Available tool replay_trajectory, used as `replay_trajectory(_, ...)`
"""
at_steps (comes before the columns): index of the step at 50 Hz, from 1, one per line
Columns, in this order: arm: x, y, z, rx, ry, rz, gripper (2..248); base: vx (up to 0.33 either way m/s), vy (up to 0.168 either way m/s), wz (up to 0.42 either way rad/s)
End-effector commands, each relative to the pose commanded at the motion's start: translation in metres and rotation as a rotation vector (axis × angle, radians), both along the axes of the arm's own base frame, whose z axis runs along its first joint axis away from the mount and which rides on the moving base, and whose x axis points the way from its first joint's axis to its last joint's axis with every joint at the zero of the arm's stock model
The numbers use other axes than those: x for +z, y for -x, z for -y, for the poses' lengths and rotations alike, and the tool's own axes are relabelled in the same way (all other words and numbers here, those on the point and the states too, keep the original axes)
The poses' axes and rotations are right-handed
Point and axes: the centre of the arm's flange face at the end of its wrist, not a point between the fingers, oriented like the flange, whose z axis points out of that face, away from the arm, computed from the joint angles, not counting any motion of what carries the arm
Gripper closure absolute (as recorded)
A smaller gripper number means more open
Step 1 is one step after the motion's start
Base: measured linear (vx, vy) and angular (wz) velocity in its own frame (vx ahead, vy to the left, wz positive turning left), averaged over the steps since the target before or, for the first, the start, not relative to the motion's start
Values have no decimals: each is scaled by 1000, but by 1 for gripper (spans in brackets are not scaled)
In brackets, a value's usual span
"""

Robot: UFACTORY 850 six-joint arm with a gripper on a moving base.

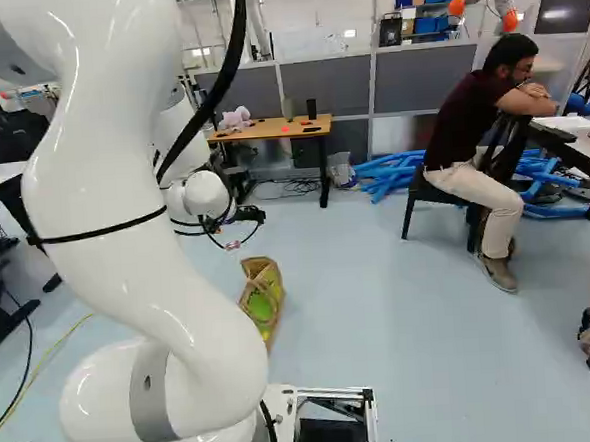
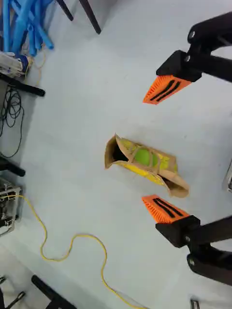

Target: Pick up the bag on the ground and place it on the table

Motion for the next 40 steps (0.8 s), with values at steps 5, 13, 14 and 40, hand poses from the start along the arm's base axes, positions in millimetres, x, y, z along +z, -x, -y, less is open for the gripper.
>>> replay_trajectory(5, -8, -8, -6, 8, 11, -38, 3, 0, 0, 0)
replay_trajectory(13, -22, -19, -16, 21, 29, -97, 3, 0, 0, 0)
replay_trajectory(14, -24, -21, -18, 23, 31, -104, 3, 0, 0, 0)
replay_trajectory(40, -68, -58, -52, 62, 83, -260, 3, 0, 0, 0)
